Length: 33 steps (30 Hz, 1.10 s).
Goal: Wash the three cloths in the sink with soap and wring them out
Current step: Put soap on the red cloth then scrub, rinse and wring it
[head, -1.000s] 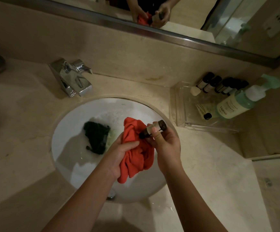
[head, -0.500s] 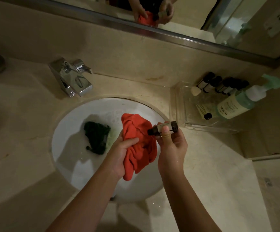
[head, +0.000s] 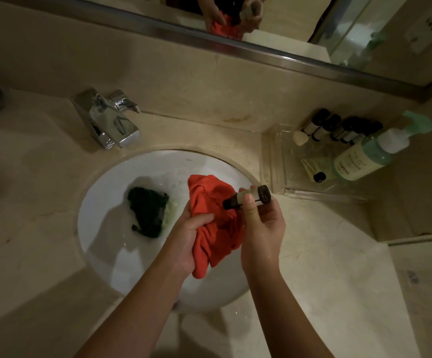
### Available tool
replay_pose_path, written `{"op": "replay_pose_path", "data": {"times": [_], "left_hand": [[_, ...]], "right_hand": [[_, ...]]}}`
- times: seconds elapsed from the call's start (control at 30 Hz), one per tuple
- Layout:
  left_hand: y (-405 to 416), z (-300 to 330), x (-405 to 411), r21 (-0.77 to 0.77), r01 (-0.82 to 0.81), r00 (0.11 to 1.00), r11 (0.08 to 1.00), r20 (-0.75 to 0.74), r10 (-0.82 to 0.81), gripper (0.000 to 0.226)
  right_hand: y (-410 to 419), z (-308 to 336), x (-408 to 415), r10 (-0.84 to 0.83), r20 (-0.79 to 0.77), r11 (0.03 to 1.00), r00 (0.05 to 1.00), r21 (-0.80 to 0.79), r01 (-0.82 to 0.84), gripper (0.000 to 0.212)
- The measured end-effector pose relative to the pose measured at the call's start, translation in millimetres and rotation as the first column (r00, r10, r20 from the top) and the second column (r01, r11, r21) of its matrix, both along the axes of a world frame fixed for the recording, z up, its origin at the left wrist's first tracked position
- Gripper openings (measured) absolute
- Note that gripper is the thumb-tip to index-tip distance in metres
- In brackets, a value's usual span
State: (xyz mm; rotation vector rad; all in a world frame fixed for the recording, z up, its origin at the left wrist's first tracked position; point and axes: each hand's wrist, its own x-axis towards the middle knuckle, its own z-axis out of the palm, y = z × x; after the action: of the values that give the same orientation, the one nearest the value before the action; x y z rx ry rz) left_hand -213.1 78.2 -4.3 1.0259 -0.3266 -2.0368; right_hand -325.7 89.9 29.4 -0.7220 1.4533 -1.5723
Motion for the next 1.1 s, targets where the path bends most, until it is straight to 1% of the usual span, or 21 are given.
{"op": "replay_pose_path", "data": {"times": [0.03, 0.1, 0.13, 0.2, 0.27, 0.37, 0.4, 0.47, 0.53, 0.57, 0.63, 0.7, 0.77, 0.83, 0.87, 0.93, 0.97, 1.0, 1.1], "left_hand": [[0.0, -1.0, 0.8, -0.002, 0.000, 1.000, 1.000, 0.017, 0.000, 0.047], [0.8, -2.7, 1.7, 0.006, 0.008, 0.999, 1.000, 0.036, -0.008, 0.045], [1.4, -3.5, 1.8, 0.011, 0.016, 0.999, 1.000, 0.035, -0.016, 0.046], [2.5, -4.3, 1.4, 0.023, 0.021, 0.999, 1.000, 0.030, -0.022, 0.051], [4.3, -3.7, 0.9, 0.027, 0.030, 0.999, 0.999, 0.031, -0.031, 0.054], [6.3, -2.7, -0.7, 0.015, 0.049, 0.998, 0.999, 0.040, -0.050, 0.048], [6.1, -3.6, -1.6, 0.016, 0.047, 0.998, 0.999, 0.050, -0.048, 0.050], [5.5, -5.2, -4.7, 0.019, 0.037, 0.996, 0.999, 0.076, -0.039, 0.064], [4.5, -5.9, -9.5, 0.025, 0.015, 0.991, 1.000, 0.135, -0.018, 0.078], [4.1, -6.4, -12.1, 0.029, -0.001, 0.985, 1.000, 0.175, -0.004, 0.080], [4.6, -9.7, -15.6, 0.055, -0.031, 0.972, 0.998, 0.234, 0.018, 0.074], [6.2, -13.7, -17.3, 0.087, -0.048, 0.966, 0.995, 0.257, 0.024, 0.067], [7.6, -15.3, -18.7, 0.098, -0.045, 0.964, 0.994, 0.265, 0.017, 0.052], [9.0, -15.8, -19.4, 0.107, -0.051, 0.960, 0.993, 0.278, 0.019, 0.036], [9.3, -15.5, -19.7, 0.108, -0.058, 0.960, 0.992, 0.279, 0.026, 0.033], [9.7, -14.0, -20.0, 0.098, -0.054, 0.962, 0.994, 0.273, 0.025, 0.033], [9.7, -13.1, -19.9, 0.093, -0.043, 0.961, 0.995, 0.275, 0.016, 0.035], [9.5, -13.5, -19.7, 0.087, -0.038, 0.960, 0.995, 0.281, 0.012, 0.036], [8.8, -15.3, -17.3, 0.090, -0.040, 0.955, 0.995, 0.295, 0.012, 0.032]], "right_hand": [[0.1, 1.3, -0.2, 0.012, -0.003, 1.000, 1.000, -0.016, -0.013, 0.007], [-0.1, 4.6, -0.8, -0.004, 0.007, 0.999, 1.000, -0.045, 0.004, 0.009], [-0.4, 5.5, -1.4, -0.027, 0.011, 0.998, 1.000, -0.054, 0.028, 0.011], [-1.4, 6.3, -2.6, -0.071, 0.016, 0.995, 0.997, -0.063, 0.072, 0.009], [-1.3, 4.7, -5.1, -0.099, -0.020, 0.994, 0.995, -0.055, 0.098, 0.007], [-1.3, 2.2, -10.1, -0.105, -0.066, 0.994, 0.992, -0.048, 0.102, 0.005], [-1.3, 1.2, -10.9, -0.101, -0.069, 0.994, 0.993, -0.055, 0.097, 0.005], [-0.9, -0.7, -10.9, -0.085, -0.092, 0.995, 0.992, -0.052, 0.080, 0.007], [0.6, -1.6, -9.6, -0.059, -0.114, 0.998, 0.992, -0.025, 0.056, 0.017], [1.2, -3.0, -9.4, -0.051, -0.116, 0.999, 0.992, -0.015, 0.049, 0.019], [2.5, -7.8, -9.4, -0.044, -0.122, 0.999, 0.992, 0.010, 0.046, 0.017], [4.0, -12.4, -8.9, -0.032, -0.190, 0.998, 0.981, 0.041, 0.040, 0.013], [5.8, -16.0, -7.1, -0.002, -0.284, 0.999, 0.959, 0.044, 0.016, 0.009], [7.8, -18.3, -5.6, 0.007, -0.332, 0.999, 0.943, 0.040, 0.006, 0.006], [8.7, -19.2, -5.0, 0.007, -0.342, 0.999, 0.940, 0.040, 0.007, 0.011], [9.6, -20.2, -4.0, 0.012, -0.342, 0.999, 0.940, 0.050, 0.005, 0.023], [10.0, -21.0, -3.7, 0.013, -0.330, 0.998, 0.944, 0.059, 0.007, 0.025], [10.3, -21.5, -3.3, 0.012, -0.310, 0.998, 0.951, 0.069, 0.010, 0.024], [11.0, -21.7, -2.4, 0.001, -0.206, 0.996, 0.978, 0.086, 0.017, 0.010]]}}
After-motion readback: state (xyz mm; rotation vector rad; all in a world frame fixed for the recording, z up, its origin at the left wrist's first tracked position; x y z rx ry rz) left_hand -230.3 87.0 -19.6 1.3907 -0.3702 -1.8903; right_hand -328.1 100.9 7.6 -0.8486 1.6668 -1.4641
